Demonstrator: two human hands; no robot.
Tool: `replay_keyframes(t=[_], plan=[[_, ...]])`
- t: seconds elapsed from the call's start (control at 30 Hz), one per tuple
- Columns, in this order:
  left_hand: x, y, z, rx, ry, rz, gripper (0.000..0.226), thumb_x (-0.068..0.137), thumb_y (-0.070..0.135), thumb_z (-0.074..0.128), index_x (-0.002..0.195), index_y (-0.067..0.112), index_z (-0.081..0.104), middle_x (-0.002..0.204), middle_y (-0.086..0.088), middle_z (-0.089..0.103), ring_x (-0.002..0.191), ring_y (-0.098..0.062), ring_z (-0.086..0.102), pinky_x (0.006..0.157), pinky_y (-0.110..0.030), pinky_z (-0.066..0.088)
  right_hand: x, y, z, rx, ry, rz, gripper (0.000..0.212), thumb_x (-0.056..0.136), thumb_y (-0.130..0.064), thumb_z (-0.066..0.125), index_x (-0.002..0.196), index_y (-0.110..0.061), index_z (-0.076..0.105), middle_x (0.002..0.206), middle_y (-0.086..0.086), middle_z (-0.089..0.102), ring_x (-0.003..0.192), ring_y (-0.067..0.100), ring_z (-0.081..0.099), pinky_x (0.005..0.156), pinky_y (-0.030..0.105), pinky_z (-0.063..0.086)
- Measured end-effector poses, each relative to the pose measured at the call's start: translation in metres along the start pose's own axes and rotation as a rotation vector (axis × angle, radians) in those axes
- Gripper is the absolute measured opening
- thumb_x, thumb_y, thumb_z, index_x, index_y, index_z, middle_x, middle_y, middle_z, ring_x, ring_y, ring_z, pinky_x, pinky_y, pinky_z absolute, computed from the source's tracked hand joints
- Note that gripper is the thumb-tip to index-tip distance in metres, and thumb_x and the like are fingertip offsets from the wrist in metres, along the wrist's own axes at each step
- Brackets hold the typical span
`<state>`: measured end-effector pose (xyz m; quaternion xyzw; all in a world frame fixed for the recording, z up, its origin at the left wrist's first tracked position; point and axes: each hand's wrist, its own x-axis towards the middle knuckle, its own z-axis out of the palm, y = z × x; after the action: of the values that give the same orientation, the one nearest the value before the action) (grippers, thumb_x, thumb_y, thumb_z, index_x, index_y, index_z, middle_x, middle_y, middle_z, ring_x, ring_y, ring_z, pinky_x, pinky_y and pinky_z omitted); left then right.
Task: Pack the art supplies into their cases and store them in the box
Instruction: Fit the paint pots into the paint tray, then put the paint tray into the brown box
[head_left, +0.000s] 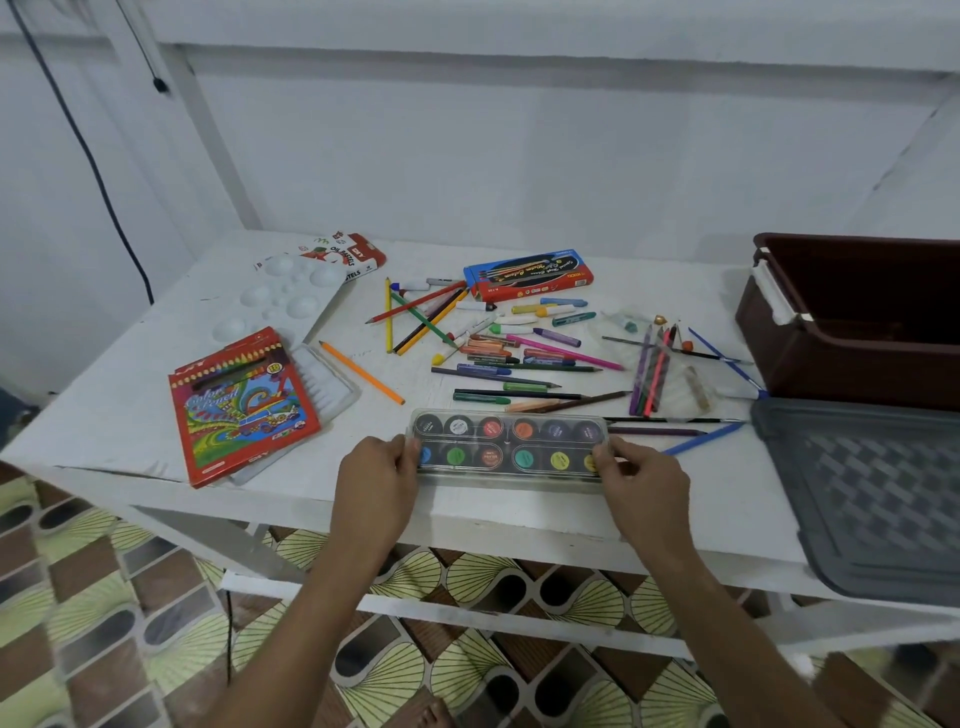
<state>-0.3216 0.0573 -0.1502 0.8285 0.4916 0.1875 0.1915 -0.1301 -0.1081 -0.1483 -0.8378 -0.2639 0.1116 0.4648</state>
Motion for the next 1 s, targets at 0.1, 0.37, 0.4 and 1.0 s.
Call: replay_keyframes(t=[0.1, 0.37, 0.4, 1.0], plan=[[-0.001, 0.001, 0.001, 0.054, 0.010, 0.040, 0.040, 0.099, 0.029, 0.042, 0.085, 0.001, 0.067, 0.065, -0.003, 0.043, 0.055, -0.012, 0.036, 0.047, -0.017, 0.018, -0.003, 0.001, 0.006, -0.051, 0.008, -0.047, 0.023, 0.095, -0.020, 0.055, 0.099, -0.004, 0.071, 0.088, 0.008, 0.066, 0.068, 0.000, 0.053, 0.061, 0.000, 0.038], [0.012, -0.013, -0.007, -0.456, -0.271, -0.234, 0.057, 0.086, 0.055, 0.057, 0.131, 0.021, 0.053, 0.109, 0.001, 0.065, 0.090, -0.018, 0.064, 0.082, -0.038, 0.055, 0.000, 0.002, -0.005, 0.116, -0.164, 0.052, 0.016, 0.090, -0.035, 0.060, 0.103, -0.027, 0.063, 0.091, -0.016, 0.064, 0.084, -0.002, 0.061, 0.057, 0.004, 0.042], [0.014, -0.012, -0.009, -0.479, -0.342, -0.188, 0.054, 0.083, 0.056, 0.062, 0.127, 0.025, 0.056, 0.111, 0.005, 0.066, 0.091, -0.012, 0.064, 0.080, -0.034, 0.055, 0.000, 0.003, -0.005, 0.130, -0.192, 0.052, 0.019, 0.087, -0.035, 0.064, 0.105, -0.028, 0.061, 0.092, -0.018, 0.062, 0.083, -0.004, 0.059, 0.058, 0.004, 0.042], [0.098, 0.152, -0.056, -0.511, -0.303, 0.250, 0.044, 0.060, 0.029, 0.088, 0.098, 0.022, 0.067, 0.082, 0.013, 0.071, 0.067, 0.007, 0.065, 0.054, -0.005, 0.043, 0.084, -0.055, -0.130, 0.041, 0.030, -0.207, 0.047, 0.064, -0.050, 0.081, 0.102, -0.023, 0.069, 0.097, -0.002, 0.071, 0.089, 0.013, 0.066, 0.084, 0.033, 0.054]])
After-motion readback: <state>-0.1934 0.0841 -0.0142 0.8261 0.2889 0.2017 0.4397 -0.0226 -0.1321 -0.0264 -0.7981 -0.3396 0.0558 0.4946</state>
